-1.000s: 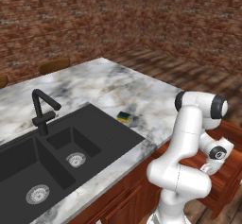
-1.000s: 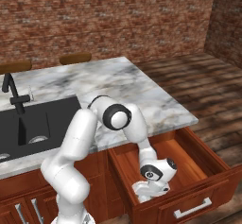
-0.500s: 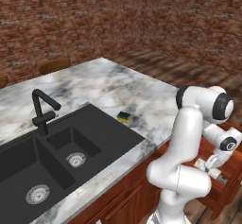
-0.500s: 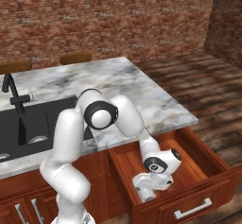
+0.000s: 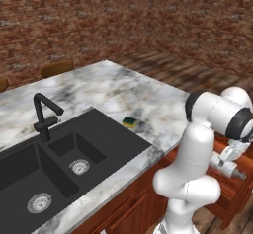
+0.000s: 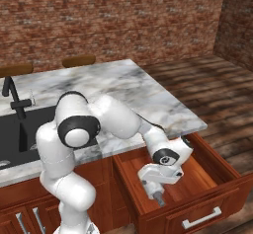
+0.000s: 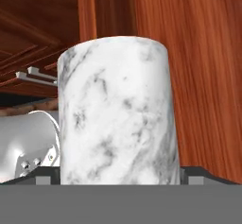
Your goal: Restock the sink supplies by placing the sponge and soap dispenser on the counter and next to the sink. Make sure the soap dispenser is upright.
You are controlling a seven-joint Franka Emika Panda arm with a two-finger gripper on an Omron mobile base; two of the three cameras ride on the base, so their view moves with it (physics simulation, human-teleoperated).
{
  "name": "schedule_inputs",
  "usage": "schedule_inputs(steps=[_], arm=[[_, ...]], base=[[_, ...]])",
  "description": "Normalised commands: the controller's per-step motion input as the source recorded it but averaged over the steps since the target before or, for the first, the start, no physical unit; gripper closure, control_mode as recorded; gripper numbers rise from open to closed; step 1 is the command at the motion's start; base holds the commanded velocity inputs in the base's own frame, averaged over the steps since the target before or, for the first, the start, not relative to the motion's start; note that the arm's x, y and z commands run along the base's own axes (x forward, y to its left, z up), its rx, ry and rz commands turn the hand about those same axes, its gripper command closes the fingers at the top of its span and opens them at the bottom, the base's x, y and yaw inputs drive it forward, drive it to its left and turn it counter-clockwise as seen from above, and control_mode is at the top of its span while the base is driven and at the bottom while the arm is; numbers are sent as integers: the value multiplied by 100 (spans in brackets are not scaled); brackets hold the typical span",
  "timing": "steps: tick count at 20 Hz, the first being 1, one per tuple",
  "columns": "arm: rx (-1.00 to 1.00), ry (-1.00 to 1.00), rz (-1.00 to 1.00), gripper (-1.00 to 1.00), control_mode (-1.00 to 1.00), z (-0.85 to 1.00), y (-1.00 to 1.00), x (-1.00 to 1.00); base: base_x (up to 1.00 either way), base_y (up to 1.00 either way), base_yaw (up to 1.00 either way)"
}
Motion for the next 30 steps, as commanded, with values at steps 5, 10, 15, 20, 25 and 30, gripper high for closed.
schedule_inputs(steps=[5, 10, 15, 20, 25, 30], arm=[[-4, 0, 0, 100, -100, 86, 0, 0], [-16, 0, 4, 100, -100, 76, 0, 0], [-25, 1, 7, 100, -100, 77, 0, 0], [-29, 6, 8, 100, -100, 70, 8, 1], [-31, 17, 14, 100, -100, 63, 27, 14], [-31, 21, 17, 100, -100, 65, 41, 38]], base=[[0, 0, 0], [0, 0, 0], [0, 0, 0], [0, 0, 0], [0, 0, 0], [0, 0, 0]])
